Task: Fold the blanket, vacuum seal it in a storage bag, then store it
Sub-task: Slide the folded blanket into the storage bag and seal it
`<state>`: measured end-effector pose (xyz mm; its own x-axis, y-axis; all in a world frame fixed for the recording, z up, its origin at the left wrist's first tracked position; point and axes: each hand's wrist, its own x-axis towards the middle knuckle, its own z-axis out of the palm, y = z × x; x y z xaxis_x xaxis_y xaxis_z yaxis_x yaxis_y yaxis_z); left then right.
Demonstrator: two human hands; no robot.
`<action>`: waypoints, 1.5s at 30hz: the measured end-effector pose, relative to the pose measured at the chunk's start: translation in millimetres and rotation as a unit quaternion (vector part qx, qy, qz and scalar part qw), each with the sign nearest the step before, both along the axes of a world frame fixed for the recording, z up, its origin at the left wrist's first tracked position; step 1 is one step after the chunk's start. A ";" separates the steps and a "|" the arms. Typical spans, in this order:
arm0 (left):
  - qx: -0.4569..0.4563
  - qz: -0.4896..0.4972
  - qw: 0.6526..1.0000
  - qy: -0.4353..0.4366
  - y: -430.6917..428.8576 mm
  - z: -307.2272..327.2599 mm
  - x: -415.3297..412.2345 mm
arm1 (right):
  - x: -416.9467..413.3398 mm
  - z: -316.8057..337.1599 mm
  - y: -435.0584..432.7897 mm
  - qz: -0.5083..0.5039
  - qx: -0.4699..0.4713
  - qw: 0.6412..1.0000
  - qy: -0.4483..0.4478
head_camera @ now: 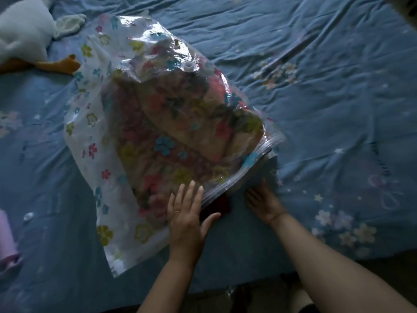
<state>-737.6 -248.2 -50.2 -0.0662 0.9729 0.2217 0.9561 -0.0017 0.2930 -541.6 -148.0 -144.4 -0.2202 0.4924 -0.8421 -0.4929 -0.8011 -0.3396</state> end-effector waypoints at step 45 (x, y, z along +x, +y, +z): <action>0.169 0.088 0.980 -0.056 153.7 430.3 -33.5 | -44.9 457.3 108.3 0.038 0.579 0.814 -0.017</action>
